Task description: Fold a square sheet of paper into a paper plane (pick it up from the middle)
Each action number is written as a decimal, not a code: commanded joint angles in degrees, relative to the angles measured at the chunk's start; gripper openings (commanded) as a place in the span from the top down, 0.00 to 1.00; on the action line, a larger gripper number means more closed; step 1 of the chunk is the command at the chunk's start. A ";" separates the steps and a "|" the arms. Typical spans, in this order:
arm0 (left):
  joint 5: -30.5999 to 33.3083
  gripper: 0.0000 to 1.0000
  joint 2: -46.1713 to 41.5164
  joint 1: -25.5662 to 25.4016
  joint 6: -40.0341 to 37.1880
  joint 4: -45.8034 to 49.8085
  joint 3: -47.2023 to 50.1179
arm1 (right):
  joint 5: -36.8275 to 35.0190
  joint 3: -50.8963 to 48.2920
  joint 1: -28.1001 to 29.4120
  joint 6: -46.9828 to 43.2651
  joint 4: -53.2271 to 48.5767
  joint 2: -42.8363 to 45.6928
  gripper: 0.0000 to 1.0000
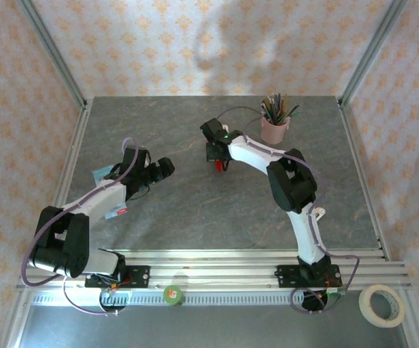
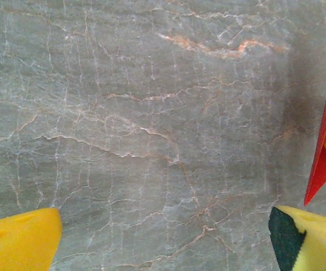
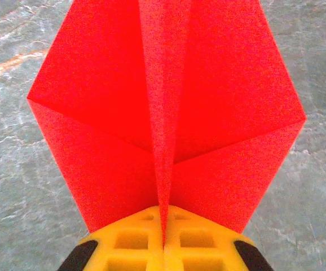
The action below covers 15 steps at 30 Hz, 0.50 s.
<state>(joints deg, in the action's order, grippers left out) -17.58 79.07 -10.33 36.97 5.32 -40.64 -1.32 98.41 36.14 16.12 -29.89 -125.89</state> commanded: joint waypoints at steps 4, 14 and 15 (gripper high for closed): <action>-1.36 0.01 1.09 0.70 -1.02 0.60 0.99 | 1.73 4.60 -1.33 -2.62 -5.17 -3.51 0.92; -2.52 0.01 2.32 0.75 -0.98 -0.35 1.52 | 1.45 5.04 -1.53 -1.89 -6.76 -6.37 0.76; -2.53 0.01 2.33 0.75 -1.02 -0.37 1.53 | 1.33 4.95 -1.59 -1.88 -6.70 -6.44 0.75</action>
<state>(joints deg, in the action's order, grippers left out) -19.27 80.90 -10.33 36.95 5.34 -39.99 1.08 102.30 34.68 14.09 -33.71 -130.58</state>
